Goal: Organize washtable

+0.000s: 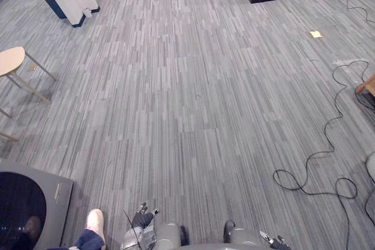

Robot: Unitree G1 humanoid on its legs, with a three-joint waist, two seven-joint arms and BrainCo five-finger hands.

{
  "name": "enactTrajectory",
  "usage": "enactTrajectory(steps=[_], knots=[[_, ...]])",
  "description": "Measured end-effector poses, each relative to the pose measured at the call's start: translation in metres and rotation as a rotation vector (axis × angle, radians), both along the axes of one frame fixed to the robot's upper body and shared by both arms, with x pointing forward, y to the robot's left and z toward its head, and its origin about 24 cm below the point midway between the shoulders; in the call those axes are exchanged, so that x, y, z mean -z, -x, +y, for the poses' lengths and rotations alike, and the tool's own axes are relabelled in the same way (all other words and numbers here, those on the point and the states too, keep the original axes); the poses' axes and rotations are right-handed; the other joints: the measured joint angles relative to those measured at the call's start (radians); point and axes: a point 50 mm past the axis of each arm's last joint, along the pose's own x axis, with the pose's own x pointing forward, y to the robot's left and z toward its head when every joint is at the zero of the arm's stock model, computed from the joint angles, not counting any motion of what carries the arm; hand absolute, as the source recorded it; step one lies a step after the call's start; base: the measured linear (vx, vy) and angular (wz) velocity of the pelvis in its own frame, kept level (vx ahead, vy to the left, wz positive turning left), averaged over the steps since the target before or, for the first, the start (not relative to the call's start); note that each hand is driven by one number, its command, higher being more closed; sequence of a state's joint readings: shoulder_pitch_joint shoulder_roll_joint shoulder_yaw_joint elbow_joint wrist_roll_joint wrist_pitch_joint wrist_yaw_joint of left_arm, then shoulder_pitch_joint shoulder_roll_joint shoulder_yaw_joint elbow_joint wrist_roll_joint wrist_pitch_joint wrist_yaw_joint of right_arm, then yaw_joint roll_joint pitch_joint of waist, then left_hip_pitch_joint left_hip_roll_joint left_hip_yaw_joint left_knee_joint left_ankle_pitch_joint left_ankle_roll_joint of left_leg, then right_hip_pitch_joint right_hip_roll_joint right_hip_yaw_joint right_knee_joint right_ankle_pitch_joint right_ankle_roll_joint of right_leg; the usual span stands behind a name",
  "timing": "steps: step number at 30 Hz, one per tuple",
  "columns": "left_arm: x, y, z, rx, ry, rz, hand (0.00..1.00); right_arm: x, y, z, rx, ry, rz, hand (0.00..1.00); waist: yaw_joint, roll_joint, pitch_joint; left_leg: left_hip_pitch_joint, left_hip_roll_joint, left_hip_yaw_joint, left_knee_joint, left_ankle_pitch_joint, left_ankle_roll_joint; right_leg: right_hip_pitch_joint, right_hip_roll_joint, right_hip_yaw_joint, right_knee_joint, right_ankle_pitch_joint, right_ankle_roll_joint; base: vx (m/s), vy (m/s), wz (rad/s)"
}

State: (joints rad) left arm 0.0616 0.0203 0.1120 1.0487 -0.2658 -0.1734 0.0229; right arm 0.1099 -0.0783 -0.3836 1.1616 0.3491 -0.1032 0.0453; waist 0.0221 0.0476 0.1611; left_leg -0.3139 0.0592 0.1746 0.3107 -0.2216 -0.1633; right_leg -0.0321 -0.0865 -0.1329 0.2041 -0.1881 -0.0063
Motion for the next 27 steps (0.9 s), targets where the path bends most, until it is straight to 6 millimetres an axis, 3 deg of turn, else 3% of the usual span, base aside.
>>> enactTrajectory(steps=[1, 2, 3, 4, 5, 6, 7, 8, 9, 10, 11, 12, 13, 15, 16, 17, 18, 19, 20, 21, 22, 23, 24, 25, 26, 27], knots=[[0.0, 0.001, -0.002, -0.009, 0.01, 0.0, 0.0, -0.001, 0.001, -0.005, -0.015, 0.019, 0.006, 0.0, 0.023, 0.021, -0.002, -0.06, 0.014, -0.016, -0.027, 0.082, 0.01, 0.044, 0.023, 0.018, -0.039, -0.012, 0.013, 0.54, 0.218, -0.71], [0.0, 0.001, -0.001, -0.033, 0.019, -0.007, 0.0, -0.001, 0.004, -0.006, -0.033, 0.026, 0.02, 0.0, 0.053, 0.021, -0.005, -0.069, 0.029, -0.021, -0.019, 0.192, 0.047, 0.101, 0.033, 0.057, -0.074, -0.031, 0.027, 0.73, 0.316, -0.86], [0.0, 0.001, 0.001, -0.045, 0.018, -0.012, 0.0, 0.001, 0.006, -0.001, -0.043, 0.015, 0.027, 0.0, 0.059, 0.002, -0.014, -0.067, 0.017, -0.009, 0.005, 0.219, 0.122, 0.123, 0.02, 0.087, -0.092, -0.048, 0.035, 0.67, 0.299, -0.72], [-0.001, 0.0, 0.008, -0.054, 0.006, -0.016, 0.0, 0.002, 0.004, 0.005, -0.052, 0.0, 0.032, 0.0, 0.05, -0.025, -0.028, -0.064, 0.006, 0.021, 0.035, 0.171, 0.139, 0.123, -0.003, 0.11, -0.088, -0.065, 0.02, 0.69, 0.244, -0.51], [-0.001, 0.001, 0.011, -0.087, 0.01, -0.015, 0.0, 0.003, 0.003, 0.011, -0.06, -0.014, 0.031, 0.0, 0.044, -0.038, -0.03, -0.073, 0.017, 0.05, 0.119, 0.136, 0.185, 0.13, -0.006, 0.16, -0.084, -0.01, 0.011, 0.53, 0.196, -0.41], [-0.002, 0.001, 0.013, -0.112, 0.017, -0.022, 0.0, 0.004, 0.004, 0.014, -0.06, -0.02, 0.034, 0.0, 0.05, -0.049, -0.026, -0.086, 0.028, 0.071, 0.188, 0.128, 0.197, 0.14, -0.014, 0.19, -0.079, 0.019, 0.032, 0.7, 0.333, -0.45], [-0.004, -0.002, 0.02, -0.146, 0.016, -0.052, 0.0, 0.006, 0.011, 0.02, -0.055, -0.037, 0.053, 0.0, 0.057, -0.079, -0.029, -0.123, 0.018, 0.107, 0.295, 0.105, 0.205, 0.139, -0.039, 0.248, -0.001, 0.023, 0.05, 0.52, 0.294, -0.48], [-0.002, 0.006, 0.018, -0.143, 0.018, -0.031, 0.0, 0.007, 0.022, 0.017, -0.042, -0.043, 0.075, 0.0, 0.06, -0.063, -0.066, -0.066, 0.025, 0.086, 0.135, 0.11, 0.218, 0.091, -0.018, 0.273, 0.141, -0.002, 0.114, 0.56, 0.317, -0.54], [0.0, 0.015, 0.023, -0.135, -0.001, 0.001, 0.0, 0.007, 0.027, 0.017, -0.044, -0.038, 0.081, 0.0, 0.048, -0.088, -0.082, 0.001, -0.019, 0.103, 0.087, 0.053, 0.247, 0.015, -0.033, 0.329, 0.368, -0.009, 0.192, 0.48, 0.161, -0.31], [0.0, 0.017, 0.026, -0.112, -0.018, 0.012, 0.0, 0.007, 0.027, 0.021, -0.045, -0.048, 0.079, 0.0, 0.034, -0.117, -0.089, 0.055, -0.055, 0.105, 0.053, 0.032, 0.255, -0.032, -0.042, 0.356, 0.488, 0.056, 0.263, 0.58, 0.202, -0.05], [0.001, 0.02, 0.025, -0.103, -0.017, 0.025, 0.0, 0.008, 0.031, 0.025, -0.027, -0.062, 0.085, 0.0, 0.03, -0.106, -0.083, 0.128, -0.084, 0.092, 0.006, 0.004, 0.249, -0.063, -0.045, 0.351, 0.605, 0.184, 0.26, 0.52, 0.131, 0.08], [0.002, 0.022, 0.024, -0.097, -0.019, 0.03, 0.0, 0.008, 0.03, 0.023, -0.028, -0.054, 0.082, 0.0, 0.022, -0.095, -0.076, 0.182, -0.091, 0.09, -0.02, -0.01, 0.254, -0.099, -0.045, 0.322, 0.707, 0.173, 0.253, 0.51, 0.141, 0.0], [0.002, 0.023, 0.022, -0.091, -0.019, 0.037, 0.0, 0.007, 0.028, 0.02, -0.032, -0.045, 0.073, 0.0, 0.021, -0.094, -0.072, 0.22, -0.094, 0.088, -0.036, -0.022, 0.26, -0.123, -0.047, 0.294, 0.76, 0.141, 0.233, 0.4, 0.1, -0.09], [0.006, 0.026, 0.016, -0.033, -0.019, 0.077, 0.0, 0.004, 0.02, 0.015, -0.004, -0.031, 0.029, 0.0, 0.01, -0.063, -0.057, 0.382, -0.096, 0.085, -0.132, -0.036, 0.262, -0.228, -0.036, 0.149, 0.805, -0.046, 0.097, 0.56, 0.108, -0.01], [0.007, 0.027, 0.014, -0.023, -0.015, 0.089, 0.0, 0.004, 0.02, 0.014, 0.012, -0.031, 0.022, 0.0, 0.001, -0.058, -0.057, 0.418, -0.092, 0.08, -0.16, -0.036, 0.262, -0.256, -0.024, 0.118, 0.778, -0.076, 0.082, 0.64, 0.06, 0.2], [0.009, 0.03, 0.01, -0.016, -0.007, 0.106, 0.0, 0.003, 0.018, 0.013, 0.033, -0.034, 0.006, 0.0, -0.015, -0.045, -0.05, 0.482, -0.078, 0.068, -0.208, -0.039, 0.267, -0.316, 0.019, 0.078, 0.689, -0.103, 0.048, 0.57, -0.01, 0.3], [0.01, 0.03, 0.006, -0.002, -0.002, 0.115, 0.0, 0.002, 0.016, 0.011, 0.054, -0.033, -0.011, 0.0, -0.018, -0.033, -0.045, 0.535, -0.06, 0.054, -0.241, -0.04, 0.27, -0.371, 0.07, 0.069, 0.527, -0.088, 0.049, 0.58, -0.034, 0.37], [0.011, 0.031, 0.006, 0.005, -0.003, 0.121, 0.0, 0.002, 0.017, 0.012, 0.064, -0.033, -0.013, 0.0, -0.023, -0.032, -0.045, 0.553, -0.054, 0.041, -0.248, -0.041, 0.271, -0.391, 0.083, 0.07, 0.418, -0.058, 0.065, 0.6, -0.077, 0.62], [0.011, 0.033, 0.008, 0.02, -0.011, 0.129, 0.0, 0.003, 0.016, 0.017, 0.057, -0.044, -0.016, 0.0, -0.04, -0.044, -0.044, 0.584, -0.059, 0.007, -0.267, -0.041, 0.271, -0.408, 0.077, 0.066, 0.161, 0.051, 0.103, 0.49, -0.089, 0.71], [0.011, 0.033, 0.011, 0.028, -0.023, 0.13, 0.0, 0.003, 0.016, 0.021, 0.048, -0.052, -0.017, 0.0, -0.044, -0.06, -0.043, 0.603, -0.075, -0.014, -0.276, -0.041, 0.271, -0.418, 0.063, 0.068, 0.076, 0.093, 0.122, 0.8, -0.181, 1.1], [0.011, 0.035, 0.018, 0.019, -0.039, 0.14, 0.0, 0.005, 0.02, 0.024, 0.049, -0.064, 0.003, 0.0, -0.053, -0.089, -0.043, 0.664, -0.099, -0.067, -0.281, -0.055, 0.268, -0.457, 0.035, 0.115, 0.054, 0.181, 0.111, 0.7, -0.175, 0.96], [0.012, 0.039, 0.015, 0.014, -0.03, 0.152, 0.0, 0.005, 0.026, 0.025, 0.06, -0.071, 0.017, 0.0, -0.064, -0.081, -0.05, 0.68, -0.088, -0.09, -0.265, -0.063, 0.266, -0.457, 0.046, 0.132, 0.097, 0.236, 0.086, 0.86, -0.245, 1.08], [0.014, 0.042, 0.009, -0.008, -0.004, 0.169, 0.0, 0.005, 0.03, 0.02, 0.082, -0.064, 0.019, 0.0, -0.064, -0.064, -0.068, 0.651, -0.059, -0.108, -0.164, -0.06, 0.259, -0.453, 0.058, 0.138, 0.152, 0.276, 0.035, 0.57, -0.191, 0.67], [0.014, 0.042, 0.003, -0.041, 0.019, 0.167, 0.0, 0.004, 0.031, 0.014, 0.115, -0.054, 0.009, 0.0, -0.06, -0.029, -0.077, 0.612, -0.031, -0.121, -0.06, -0.044, 0.232, -0.443, 0.071, 0.128, 0.177, 0.237, 0.015, 0.86, -0.259, 0.48], [0.015, 0.043, 0.001, -0.098, 0.041, 0.165, 0.0, 0.003, 0.027, 0.008, 0.158, -0.045, -0.01, 0.0, -0.058, 0.004, -0.084, 0.521, 0.003, -0.128, 0.147, 0.042, 0.126, -0.415, 0.09, 0.103, 0.2, 0.18, -0.009, 0.72, -0.204, 0.12], [0.015, 0.042, 0.001, -0.116, 0.049, 0.159, 0.0, 0.002, 0.026, 0.007, 0.172, -0.046, -0.018, 0.0, -0.058, 0.011, -0.084, 0.483, 0.014, -0.131, 0.233, 0.105, 0.095, -0.4, 0.098, 0.101, 0.206, 0.154, -0.017, 0.74, -0.19, -0.04]])
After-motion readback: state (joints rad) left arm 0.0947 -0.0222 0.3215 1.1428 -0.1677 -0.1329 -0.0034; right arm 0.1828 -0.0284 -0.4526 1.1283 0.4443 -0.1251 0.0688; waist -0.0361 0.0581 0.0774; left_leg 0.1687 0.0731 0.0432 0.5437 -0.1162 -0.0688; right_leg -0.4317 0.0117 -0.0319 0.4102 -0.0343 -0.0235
